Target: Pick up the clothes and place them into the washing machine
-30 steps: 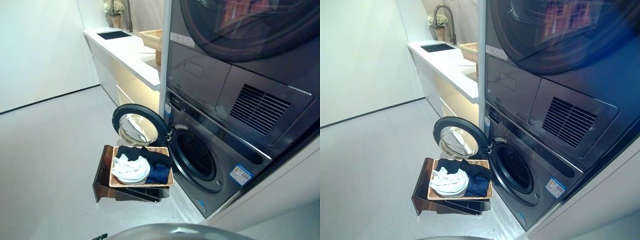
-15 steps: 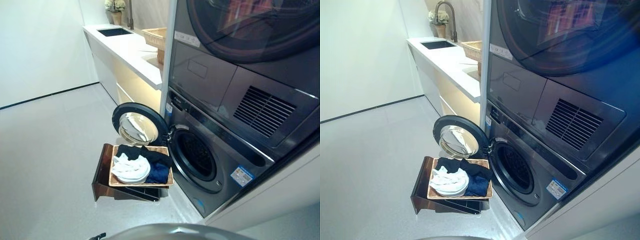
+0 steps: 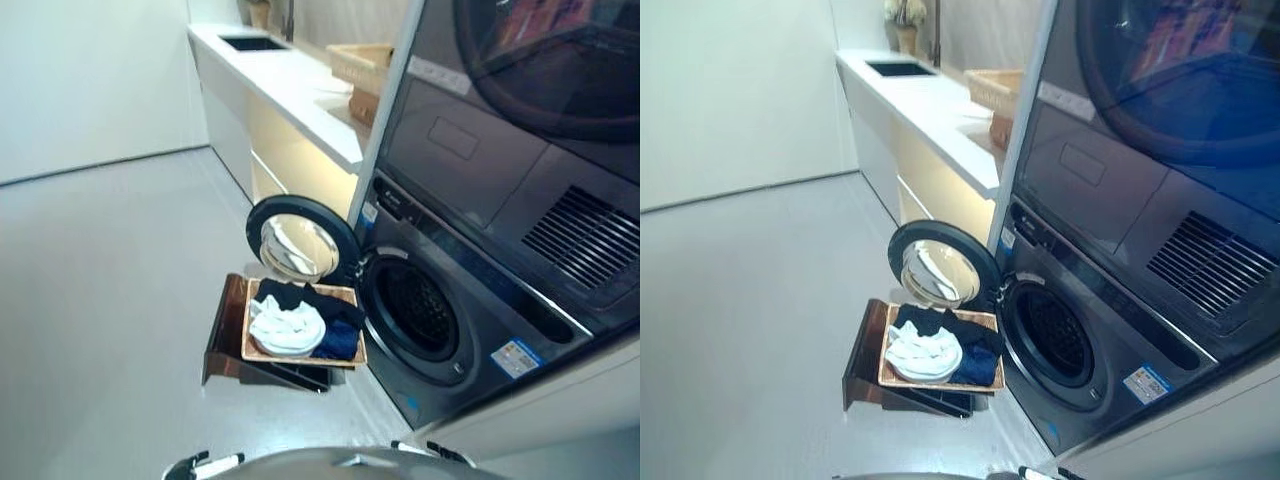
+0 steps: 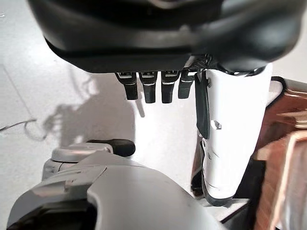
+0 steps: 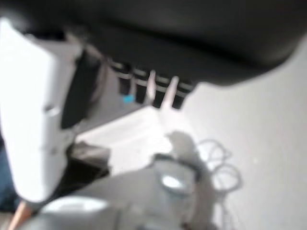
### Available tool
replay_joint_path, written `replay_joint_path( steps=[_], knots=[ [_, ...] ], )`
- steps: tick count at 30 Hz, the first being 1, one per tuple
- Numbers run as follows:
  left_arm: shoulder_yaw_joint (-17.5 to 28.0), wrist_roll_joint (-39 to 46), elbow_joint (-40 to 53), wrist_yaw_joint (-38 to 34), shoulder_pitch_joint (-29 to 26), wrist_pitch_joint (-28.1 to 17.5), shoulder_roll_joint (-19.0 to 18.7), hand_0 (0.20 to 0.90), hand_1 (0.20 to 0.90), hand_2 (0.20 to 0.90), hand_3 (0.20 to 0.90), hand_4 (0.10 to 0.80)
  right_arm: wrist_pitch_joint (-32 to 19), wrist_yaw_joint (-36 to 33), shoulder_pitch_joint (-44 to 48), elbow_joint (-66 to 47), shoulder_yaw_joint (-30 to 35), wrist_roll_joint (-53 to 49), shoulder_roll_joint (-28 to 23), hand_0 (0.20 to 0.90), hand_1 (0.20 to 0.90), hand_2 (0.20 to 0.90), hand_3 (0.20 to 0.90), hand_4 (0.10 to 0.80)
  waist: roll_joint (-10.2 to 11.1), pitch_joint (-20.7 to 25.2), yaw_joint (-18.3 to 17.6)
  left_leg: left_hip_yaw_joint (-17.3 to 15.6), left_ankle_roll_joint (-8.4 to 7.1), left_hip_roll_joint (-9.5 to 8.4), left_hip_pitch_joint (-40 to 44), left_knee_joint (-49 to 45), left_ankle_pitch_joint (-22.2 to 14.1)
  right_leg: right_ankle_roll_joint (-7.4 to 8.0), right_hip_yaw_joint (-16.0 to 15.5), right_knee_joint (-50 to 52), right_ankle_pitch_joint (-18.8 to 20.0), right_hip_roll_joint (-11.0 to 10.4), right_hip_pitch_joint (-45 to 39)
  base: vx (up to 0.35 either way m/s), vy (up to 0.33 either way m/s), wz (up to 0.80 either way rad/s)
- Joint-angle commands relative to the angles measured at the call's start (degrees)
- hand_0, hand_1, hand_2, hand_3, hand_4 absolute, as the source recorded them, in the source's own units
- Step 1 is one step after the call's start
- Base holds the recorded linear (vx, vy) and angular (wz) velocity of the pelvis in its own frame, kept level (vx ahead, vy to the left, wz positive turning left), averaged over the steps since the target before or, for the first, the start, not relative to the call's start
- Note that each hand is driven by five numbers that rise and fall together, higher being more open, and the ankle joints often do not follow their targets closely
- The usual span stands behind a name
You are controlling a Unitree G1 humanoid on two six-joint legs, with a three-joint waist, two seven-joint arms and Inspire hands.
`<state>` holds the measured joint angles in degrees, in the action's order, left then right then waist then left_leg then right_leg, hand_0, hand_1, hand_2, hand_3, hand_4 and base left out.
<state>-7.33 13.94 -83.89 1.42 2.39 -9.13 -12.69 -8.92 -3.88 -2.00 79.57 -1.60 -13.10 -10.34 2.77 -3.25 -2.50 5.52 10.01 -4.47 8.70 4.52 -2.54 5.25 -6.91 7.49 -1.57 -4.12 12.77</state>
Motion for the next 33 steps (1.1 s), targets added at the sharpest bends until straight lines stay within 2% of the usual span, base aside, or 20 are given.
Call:
replay_joint_path(
  steps=[1,3,7,11,14,15,20,26,28,30,33],
  knots=[
    [0.9,-0.3,-0.3,-0.5,-1.5,-2.5,0.3,0.9,0.9,0.9,0.9,0.8,-1.3,-1.8,0.2,2.5,1.6,-0.9,-1.9,0.9,0.9,0.9,0.9,0.8,0.0,0.5,-1.0,-1.3,-6.0,-2.93,1.7,-3.4,-6.8,1.26,3.8,-8.5,12.1,-0.1,-0.4,0.149,-0.036,0.12],
    [0.4,0.1,-0.1,-0.7,-1.4,-2.5,0.7,0.9,0.9,0.9,0.9,0.8,-1.2,-1.9,-0.2,2.6,1.8,-0.6,-1.8,0.9,0.9,0.9,0.9,0.8,0.2,0.6,-1.4,-0.9,-6.23,-2.85,2.7,-3.1,-7.3,1.55,5.2,-9.9,13.3,0.3,0.2,0.187,-0.059,0.14],
    [0.1,0.9,0.2,-0.9,-1.1,-2.5,1.3,0.9,0.9,0.9,0.9,0.8,-0.9,-1.8,-1.4,2.3,2.0,-0.2,-1.6,0.9,0.9,0.9,0.9,0.8,0.3,1.4,-1.8,0.1,-6.89,-2.16,4.6,-3.2,-7.8,1.31,5.1,-8.7,13.6,0.7,0.6,0.214,-0.098,0.22],
    [-0.1,1.2,0.3,-1.0,-1.0,-2.6,1.8,0.9,0.9,0.9,0.9,0.8,-1.2,-1.7,-1.8,2.5,2.4,0.1,-2.3,0.9,0.9,0.9,0.9,0.8,-0.1,3.1,-2.4,1.5,-8.1,-0.55,6.5,-4.7,-8.0,0.18,6.0,-5.3,11.8,2.7,0.8,0.265,-0.155,0.25],
    [-0.6,1.9,0.9,-1.3,-1.7,-3.0,2.3,0.9,0.9,0.9,0.9,0.8,-1.7,-2.2,-0.5,2.0,2.5,-0.5,-3.4,0.9,0.9,0.9,0.9,0.8,-0.6,3.9,-2.9,1.9,-9.1,1.17,6.0,-5.2,-7.6,-0.66,4.8,-3.5,9.5,3.6,0.9,0.182,-0.181,0.35],
    [-0.6,1.9,0.9,-1.3,-1.7,-3.0,2.3,0.9,0.9,0.9,0.9,0.8,-1.8,-2.2,-0.5,2.0,2.5,-0.5,-3.4,0.9,0.9,0.9,0.9,0.8,-0.7,3.9,-2.9,2.0,-9.1,1.19,5.9,-5.2,-7.6,-0.66,4.7,-3.5,9.5,3.6,0.9,0.115,-0.124,0.29],
    [-2.6,2.1,2.5,-1.6,-3.4,-3.4,3.2,0.9,0.9,0.9,0.9,0.8,-2.3,-2.8,0.9,1.1,3.0,-2.3,-4.8,0.9,0.9,0.9,0.9,0.8,-1.8,4.4,-4.0,-0.9,-9.9,2.48,5.5,-3.5,-6.8,-0.96,2.7,-4.3,8.7,3.5,0.7,0.061,-0.075,0.3],
    [-2.3,2.0,2.1,-1.5,-3.1,-3.5,3.5,0.9,0.9,0.9,0.9,0.8,-2.3,-2.9,1.6,1.1,2.4,-1.4,-4.8,0.9,0.9,0.9,0.9,0.8,-2.6,5.1,-3.4,-1.5,-10.24,2.27,6.1,-3.0,-5.4,-1.2,2.9,-4.9,9.1,4.3,0.3,0.037,-0.061,-0.18],
    [-1.7,2.0,2.1,-1.6,-3.0,-3.3,3.3,0.9,0.9,0.9,0.9,0.8,-2.1,-2.8,1.8,1.2,2.1,-1.0,-4.5,0.9,0.9,0.9,0.9,0.8,-2.8,5.2,-2.7,-3.0,-10.44,2.6,6.0,-3.5,-4.7,-1.47,0.4,-3.7,8.0,4.5,0.9,0.017,-0.096,-0.42],
    [-1.1,2.3,1.9,-1.5,-3.3,-3.1,3.0,0.9,0.9,0.9,0.9,0.8,-2.0,-2.5,2.0,1.1,1.8,-0.7,-4.4,0.9,0.9,0.9,0.9,0.8,-2.8,5.3,-2.8,-4.5,-11.1,3.19,5.6,-6.4,-3.4,-2.19,-0.4,-1.9,6.8,5.0,0.9,0.058,-0.133,-0.15],
    [-0.6,2.8,2.2,-1.3,-3.9,-3.1,3.2,0.9,0.9,0.9,0.9,0.8,-2.0,-2.5,1.8,2.1,2.1,-0.6,-4.6,0.9,0.9,0.9,0.9,0.8,-2.3,5.0,-3.2,-3.8,-12.04,3.63,4.3,-11.1,-1.6,-3.31,0.0,-2.0,4.6,5.7,-1.8,0.101,-0.146,0.07]
  ],
)
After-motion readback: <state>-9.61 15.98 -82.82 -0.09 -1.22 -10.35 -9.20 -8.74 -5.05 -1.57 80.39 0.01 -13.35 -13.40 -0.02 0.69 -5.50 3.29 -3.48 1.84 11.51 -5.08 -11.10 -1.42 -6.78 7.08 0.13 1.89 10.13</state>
